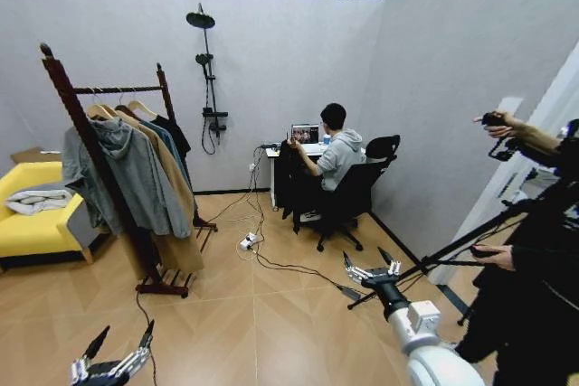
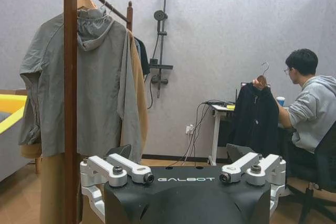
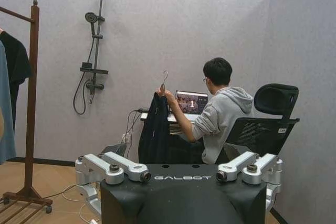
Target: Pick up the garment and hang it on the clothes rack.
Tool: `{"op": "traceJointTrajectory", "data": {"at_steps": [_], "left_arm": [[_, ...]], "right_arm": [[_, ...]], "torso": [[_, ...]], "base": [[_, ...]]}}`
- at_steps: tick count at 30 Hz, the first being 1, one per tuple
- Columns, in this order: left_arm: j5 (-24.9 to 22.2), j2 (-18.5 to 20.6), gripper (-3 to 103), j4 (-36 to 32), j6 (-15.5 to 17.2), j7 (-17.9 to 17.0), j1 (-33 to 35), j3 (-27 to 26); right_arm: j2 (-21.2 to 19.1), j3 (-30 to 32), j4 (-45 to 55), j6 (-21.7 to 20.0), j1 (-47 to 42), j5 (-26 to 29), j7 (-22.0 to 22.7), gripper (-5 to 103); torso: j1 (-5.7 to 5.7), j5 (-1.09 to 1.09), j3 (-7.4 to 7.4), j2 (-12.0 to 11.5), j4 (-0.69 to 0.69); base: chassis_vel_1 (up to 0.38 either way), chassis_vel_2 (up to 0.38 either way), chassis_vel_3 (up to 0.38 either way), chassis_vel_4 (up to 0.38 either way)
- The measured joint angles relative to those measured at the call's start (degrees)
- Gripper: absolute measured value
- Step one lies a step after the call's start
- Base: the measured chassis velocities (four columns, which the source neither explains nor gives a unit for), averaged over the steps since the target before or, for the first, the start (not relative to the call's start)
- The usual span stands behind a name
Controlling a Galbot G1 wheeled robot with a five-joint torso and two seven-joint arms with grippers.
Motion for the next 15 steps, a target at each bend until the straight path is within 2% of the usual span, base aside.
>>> {"op": "traceJointTrajectory", "data": {"at_steps": [15], "left_arm": [[0.00,0.00,100,0.00,0.00,0.00,0.00,0.00]], "right_arm": [[-0.14,0.35,-0.47,1.04,-0.53,-1.29,-1.36,100]], "torso": [[0.00,0.00,0.00,0.00,0.00]], "base": [[0.000,0.000,0.000,0.000]]}}
